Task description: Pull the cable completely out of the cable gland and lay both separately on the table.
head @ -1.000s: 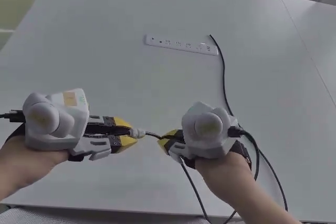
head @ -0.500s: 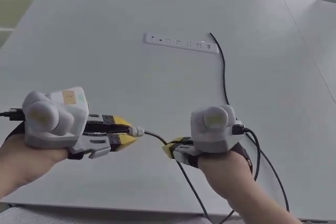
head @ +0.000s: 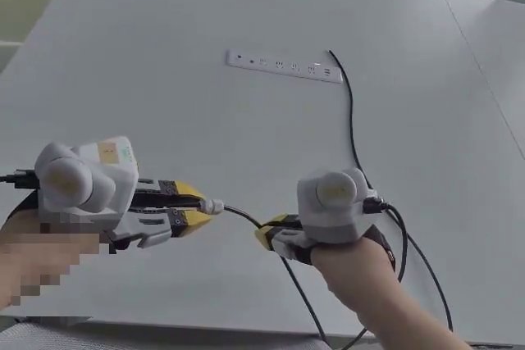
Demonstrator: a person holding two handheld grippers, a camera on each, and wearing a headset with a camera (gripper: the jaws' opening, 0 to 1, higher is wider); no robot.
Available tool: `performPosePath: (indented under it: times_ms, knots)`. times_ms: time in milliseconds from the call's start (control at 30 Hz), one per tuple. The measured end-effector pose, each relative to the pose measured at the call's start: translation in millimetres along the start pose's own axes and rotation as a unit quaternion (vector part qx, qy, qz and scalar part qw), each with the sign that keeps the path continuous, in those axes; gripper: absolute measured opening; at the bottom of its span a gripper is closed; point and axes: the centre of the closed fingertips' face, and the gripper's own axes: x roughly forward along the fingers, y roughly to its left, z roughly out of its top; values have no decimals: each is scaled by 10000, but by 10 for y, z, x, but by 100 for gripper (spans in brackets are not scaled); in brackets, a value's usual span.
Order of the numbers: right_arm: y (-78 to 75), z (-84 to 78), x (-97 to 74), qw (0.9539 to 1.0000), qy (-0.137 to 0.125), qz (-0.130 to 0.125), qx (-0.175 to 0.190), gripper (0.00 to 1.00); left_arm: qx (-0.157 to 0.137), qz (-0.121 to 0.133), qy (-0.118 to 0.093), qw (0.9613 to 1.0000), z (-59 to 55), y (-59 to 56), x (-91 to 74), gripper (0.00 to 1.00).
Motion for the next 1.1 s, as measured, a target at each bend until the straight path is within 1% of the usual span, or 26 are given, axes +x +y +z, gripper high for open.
performPosePath:
  times_ms: [67, 167, 200, 233, 267, 300, 333, 367, 400, 433, 467, 500, 533, 567, 633, 700, 767, 900, 967, 1100]
  knots:
    - [15, 18, -9, 10000, -45, 22, -47, 3, -19, 14, 1, 10000, -4, 6, -1, 15]
    - [58, 89, -25, 9998, -165, 76, -95, 10, -26, 9, 14, 10000, -7, 3, 2, 15]
    - [84, 183, -51, 9992, -362, 94, -158, 16, -48, 7, 17, 10000, -7, 6, 5, 15]
    - [102, 309, -80, 9976, -675, 105, -96, 20, -67, 4, 22, 10000, -7, 7, 5, 15]
    - [145, 418, -127, 9961, -858, 171, -97, 25, -57, 12, 24, 10000, -5, 11, 6, 15]
    - [180, 481, -150, 9951, -942, 210, -220, 29, -49, 14, 31, 10000, -5, 13, 6, 15]
    - [211, 526, -166, 9943, -967, 229, -396, 30, -47, 11, 36, 10000, -5, 12, 7, 15]
    - [249, 546, -173, 9935, -870, 219, -705, 28, -42, 10, 34, 10000, -4, 13, 7, 15]
    - [276, 567, -172, 9920, -835, 200, -930, 27, -44, 10, 33, 10000, -4, 13, 8, 15]
    - [304, 595, -166, 9884, -797, 131, -1284, 27, -45, 11, 35, 10000, -5, 13, 9, 15]
    - [336, 607, -154, 9847, -752, 119, -1569, 27, -47, 13, 40, 10000, -5, 12, 10, 15]
    - [373, 614, -146, 9816, -721, 141, -1764, 27, -55, 14, 41, 10000, -4, 12, 9, 15]
    - [432, 638, -134, 9791, -742, 193, -1885, 27, -74, 11, 36, 10000, 0, 9, 9, 15]
    - [454, 654, -125, 9757, -721, 177, -2062, 28, -65, 11, 32, 10000, 3, 8, 9, 15]
    - [494, 642, -106, 9684, -627, 189, -2407, 28, -66, 13, 36, 10000, 1, 7, 8, 15]
    - [519, 610, -74, 9606, -520, 170, -2726, 25, -67, 20, 37, 10000, -1, 7, 5, 15]
    - [516, 562, -45, 9559, -392, 148, -2906, 23, -65, 21, 38, 10000, -4, 5, 0, 15]
    - [495, 544, -27, 9534, -360, 142, -2993, 17, -71, 24, 42, 10000, -9, 2, -10, 15]
    - [497, 555, -25, 9490, -388, 149, -3125, 12, -78, 22, 37, 10000, -9, -2, -11, 15]
    - [518, 564, -13, 9458, -389, 180, -3218, 7, -94, 15, 32, 9999, -6, -15, -6, 15]
